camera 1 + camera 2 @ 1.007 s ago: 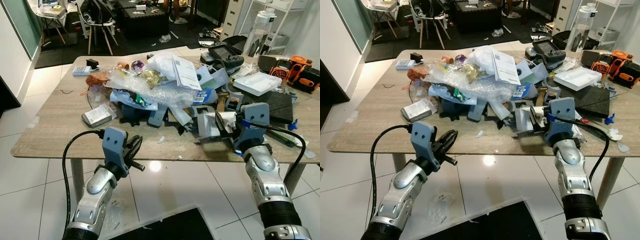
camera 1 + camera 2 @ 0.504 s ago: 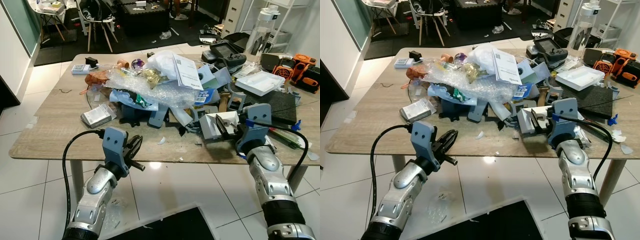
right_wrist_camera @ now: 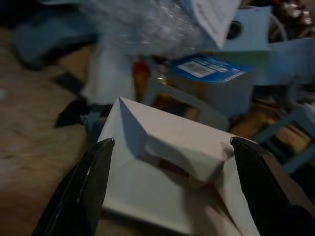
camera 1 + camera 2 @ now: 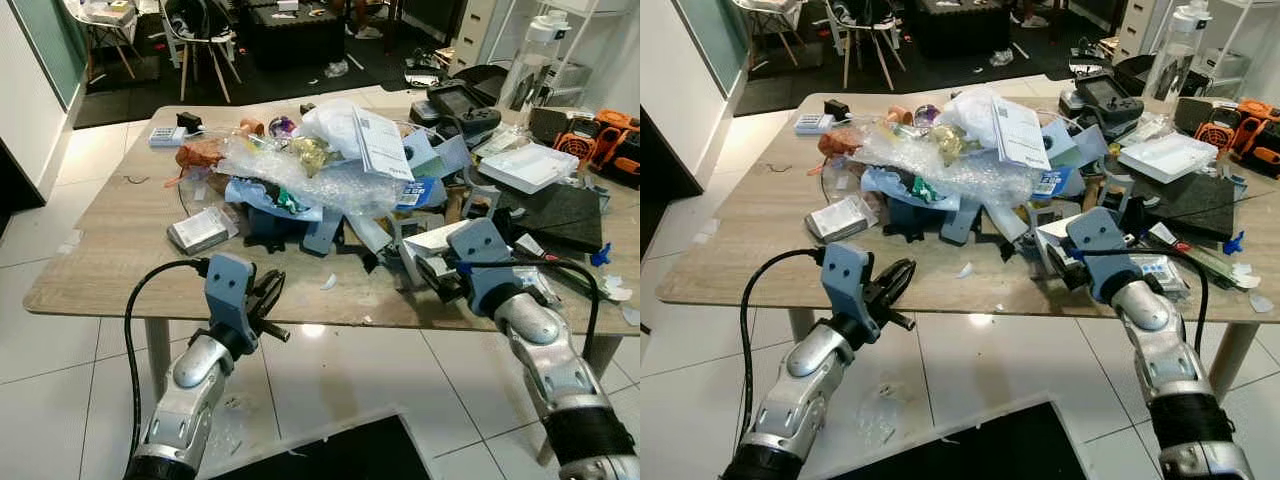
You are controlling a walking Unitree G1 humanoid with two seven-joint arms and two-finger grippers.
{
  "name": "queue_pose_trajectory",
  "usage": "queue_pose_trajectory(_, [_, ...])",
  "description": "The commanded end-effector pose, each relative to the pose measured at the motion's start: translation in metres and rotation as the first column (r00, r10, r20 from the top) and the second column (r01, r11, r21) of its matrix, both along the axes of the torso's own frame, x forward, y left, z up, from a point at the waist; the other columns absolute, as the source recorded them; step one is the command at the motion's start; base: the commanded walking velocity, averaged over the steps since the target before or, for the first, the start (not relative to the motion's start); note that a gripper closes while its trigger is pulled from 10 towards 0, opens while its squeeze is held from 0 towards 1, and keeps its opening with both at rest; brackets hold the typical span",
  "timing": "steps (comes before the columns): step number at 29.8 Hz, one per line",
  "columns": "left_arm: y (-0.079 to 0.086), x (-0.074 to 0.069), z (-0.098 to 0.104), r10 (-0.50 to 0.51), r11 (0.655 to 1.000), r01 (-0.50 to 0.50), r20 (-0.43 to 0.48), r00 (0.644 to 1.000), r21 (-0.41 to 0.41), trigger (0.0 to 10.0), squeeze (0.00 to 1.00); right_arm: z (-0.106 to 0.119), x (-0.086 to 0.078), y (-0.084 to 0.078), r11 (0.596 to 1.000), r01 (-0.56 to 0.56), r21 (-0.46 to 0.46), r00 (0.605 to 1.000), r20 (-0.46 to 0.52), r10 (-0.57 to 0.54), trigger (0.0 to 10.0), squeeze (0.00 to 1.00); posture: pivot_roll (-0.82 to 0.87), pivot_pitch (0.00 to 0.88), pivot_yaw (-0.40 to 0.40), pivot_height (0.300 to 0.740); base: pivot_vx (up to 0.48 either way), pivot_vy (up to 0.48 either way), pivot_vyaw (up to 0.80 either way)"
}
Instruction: Picking trash to rubbish bin
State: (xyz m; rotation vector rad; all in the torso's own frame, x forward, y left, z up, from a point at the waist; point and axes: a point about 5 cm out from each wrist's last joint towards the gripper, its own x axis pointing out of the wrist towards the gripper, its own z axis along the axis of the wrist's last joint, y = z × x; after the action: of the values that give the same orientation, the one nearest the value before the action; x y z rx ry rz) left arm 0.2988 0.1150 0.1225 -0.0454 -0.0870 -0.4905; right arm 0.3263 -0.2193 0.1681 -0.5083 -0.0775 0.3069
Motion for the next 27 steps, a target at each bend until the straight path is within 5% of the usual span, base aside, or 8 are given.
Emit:
queue_pose_trajectory(1, [0.003, -0.002, 0.000, 0.005, 1.000, -0.005, 0.007, 1.000, 0.015, 10.0, 0.00, -0.002, -0.003, 0.006, 0.999, -0.039, -0.005, 0.999, -0.025, 0.038, 10.0, 0.00, -0.02, 0.127, 0.040, 0.740, 0.000, 0.000, 0.00])
queue_pose_trajectory(8, [0.001, -0.001, -0.001, -0.006, 1.000, 0.006, 0.003, 1.000, 0.015, 10.0, 0.00, -0.010, -0.004, -0.008, 0.997, 0.030, -0.070, 0.994, -0.104, -0.037, 10.0, 0.00, -0.03, 0.126, 0.045, 0.740, 0.000, 0.000, 0.00])
queue_pose_trajectory(14, [-0.001, -0.001, -0.001, -0.013, 1.000, 0.013, 0.001, 1.000, 0.017, 10.0, 0.00, -0.015, -0.003, -0.022, 0.991, 0.133, -0.010, 0.982, -0.133, -0.133, 10.0, 0.00, -0.02, 0.125, 0.046, 0.740, 0.000, 0.000, 0.00])
queue_pose_trajectory(15, [-0.001, -0.001, -0.001, -0.014, 1.000, 0.014, 0.001, 1.000, 0.018, 10.0, 0.00, -0.015, -0.002, -0.025, 0.987, 0.159, 0.013, 0.979, -0.132, -0.155, 2.9, 0.00, -0.02, 0.125, 0.046, 0.740, 0.000, 0.000, 0.00])
queue_pose_trajectory(16, [-0.001, -0.001, -0.001, -0.015, 1.000, 0.015, 0.001, 1.000, 0.019, 10.0, 0.00, -0.015, -0.001, -0.029, 0.982, 0.189, 0.027, 0.975, -0.127, -0.184, 2.9, 0.00, -0.02, 0.125, 0.046, 0.740, 0.000, 0.000, 0.00])
queue_pose_trajectory(17, [0.000, -0.001, -0.001, -0.015, 1.000, 0.015, 0.001, 1.000, 0.020, 10.0, 0.00, -0.016, -0.001, -0.031, 0.978, 0.204, 0.052, 0.972, -0.127, -0.196, 0.0, 0.00, -0.02, 0.123, 0.045, 0.740, 0.000, 0.000, 0.00])
queue_pose_trajectory(27, [0.002, 0.000, -0.001, -0.003, 1.000, 0.003, 0.007, 1.000, 0.027, 10.0, 0.00, -0.009, 0.001, -0.028, 0.974, 0.205, 0.095, 0.977, -0.072, -0.198, 0.0, 0.00, -0.02, 0.115, 0.049, 0.740, 0.000, 0.000, 0.00])
